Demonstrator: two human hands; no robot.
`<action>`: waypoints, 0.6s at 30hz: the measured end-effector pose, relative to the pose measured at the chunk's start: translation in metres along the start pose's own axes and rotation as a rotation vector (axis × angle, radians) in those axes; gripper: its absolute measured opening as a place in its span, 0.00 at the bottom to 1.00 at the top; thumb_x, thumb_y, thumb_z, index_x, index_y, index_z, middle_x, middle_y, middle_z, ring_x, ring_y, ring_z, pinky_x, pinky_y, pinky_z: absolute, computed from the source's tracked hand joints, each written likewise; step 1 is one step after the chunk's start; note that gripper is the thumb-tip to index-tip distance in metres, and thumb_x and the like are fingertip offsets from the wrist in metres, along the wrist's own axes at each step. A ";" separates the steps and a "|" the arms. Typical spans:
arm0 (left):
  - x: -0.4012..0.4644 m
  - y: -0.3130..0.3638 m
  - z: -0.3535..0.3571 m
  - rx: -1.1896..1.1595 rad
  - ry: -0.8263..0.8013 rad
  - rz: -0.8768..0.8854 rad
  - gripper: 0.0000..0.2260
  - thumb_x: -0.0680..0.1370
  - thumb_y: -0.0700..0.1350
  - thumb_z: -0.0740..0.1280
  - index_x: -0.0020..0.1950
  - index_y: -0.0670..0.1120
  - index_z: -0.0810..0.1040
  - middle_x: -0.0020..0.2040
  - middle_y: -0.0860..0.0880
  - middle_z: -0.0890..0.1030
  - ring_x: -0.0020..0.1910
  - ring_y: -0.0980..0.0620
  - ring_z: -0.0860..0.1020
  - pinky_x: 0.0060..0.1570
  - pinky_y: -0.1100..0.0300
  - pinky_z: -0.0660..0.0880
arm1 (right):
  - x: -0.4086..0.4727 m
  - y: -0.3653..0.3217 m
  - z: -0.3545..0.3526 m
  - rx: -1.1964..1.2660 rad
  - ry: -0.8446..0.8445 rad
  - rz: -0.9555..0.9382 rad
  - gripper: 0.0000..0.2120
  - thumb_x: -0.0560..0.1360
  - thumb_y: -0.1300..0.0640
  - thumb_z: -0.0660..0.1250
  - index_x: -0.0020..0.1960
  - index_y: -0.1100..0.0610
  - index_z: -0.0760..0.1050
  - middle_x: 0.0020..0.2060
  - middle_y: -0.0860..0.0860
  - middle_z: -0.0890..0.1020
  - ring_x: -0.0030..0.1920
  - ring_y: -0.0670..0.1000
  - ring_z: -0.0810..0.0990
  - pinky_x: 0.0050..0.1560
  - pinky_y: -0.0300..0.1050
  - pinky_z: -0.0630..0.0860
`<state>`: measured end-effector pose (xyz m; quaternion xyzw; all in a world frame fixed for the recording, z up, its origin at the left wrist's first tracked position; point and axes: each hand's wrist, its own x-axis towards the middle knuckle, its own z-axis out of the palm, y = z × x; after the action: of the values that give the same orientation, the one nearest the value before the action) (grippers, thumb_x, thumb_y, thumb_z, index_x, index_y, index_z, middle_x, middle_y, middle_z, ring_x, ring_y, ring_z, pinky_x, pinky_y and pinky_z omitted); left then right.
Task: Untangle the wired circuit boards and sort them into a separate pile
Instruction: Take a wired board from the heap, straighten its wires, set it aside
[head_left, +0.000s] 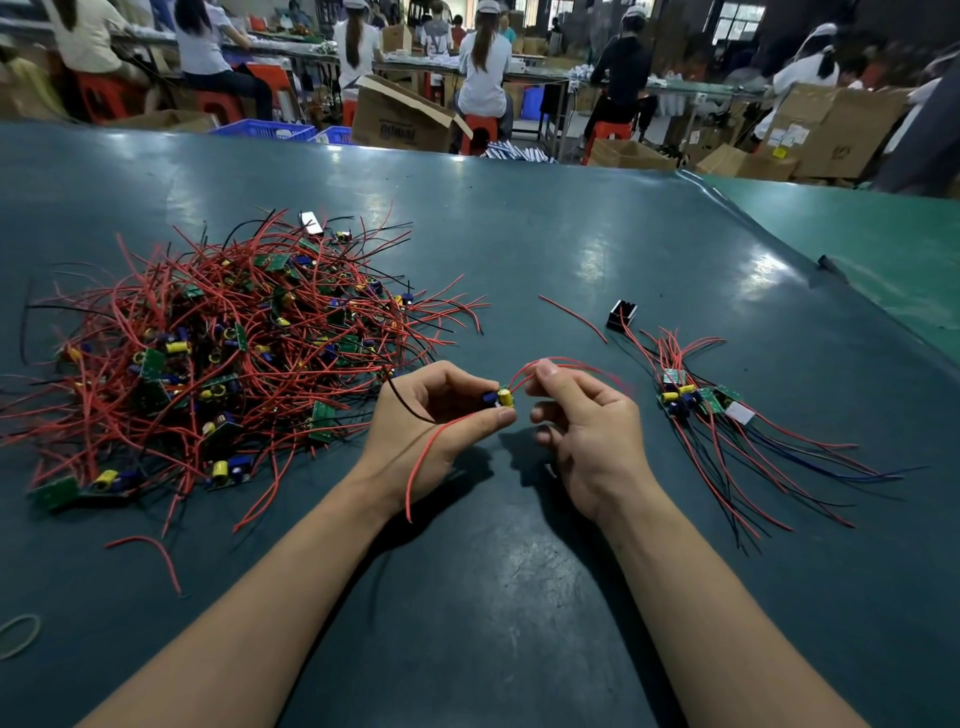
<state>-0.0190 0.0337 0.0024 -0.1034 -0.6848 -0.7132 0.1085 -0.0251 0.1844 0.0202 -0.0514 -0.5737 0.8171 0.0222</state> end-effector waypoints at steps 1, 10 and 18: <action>-0.001 -0.001 0.000 0.012 0.012 0.016 0.10 0.65 0.36 0.80 0.43 0.42 0.83 0.40 0.45 0.86 0.41 0.51 0.84 0.44 0.62 0.80 | 0.001 -0.001 0.000 0.034 0.036 0.000 0.08 0.76 0.60 0.69 0.39 0.56 0.82 0.32 0.49 0.82 0.27 0.45 0.74 0.25 0.35 0.69; -0.003 0.010 0.006 -0.005 0.002 -0.046 0.10 0.64 0.31 0.78 0.42 0.37 0.82 0.39 0.43 0.86 0.38 0.53 0.83 0.42 0.64 0.79 | 0.000 -0.004 -0.004 -0.036 -0.129 0.057 0.06 0.75 0.55 0.69 0.44 0.56 0.84 0.41 0.50 0.85 0.31 0.45 0.79 0.27 0.34 0.72; -0.006 0.009 0.006 0.055 -0.055 -0.042 0.09 0.65 0.30 0.78 0.43 0.33 0.82 0.37 0.46 0.85 0.36 0.56 0.82 0.39 0.66 0.77 | 0.004 0.004 -0.004 -0.188 -0.028 -0.068 0.09 0.76 0.61 0.70 0.38 0.56 0.84 0.33 0.53 0.82 0.26 0.45 0.73 0.22 0.37 0.67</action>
<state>-0.0111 0.0389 0.0094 -0.1054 -0.7089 -0.6931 0.0772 -0.0280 0.1872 0.0147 -0.0225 -0.6497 0.7590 0.0370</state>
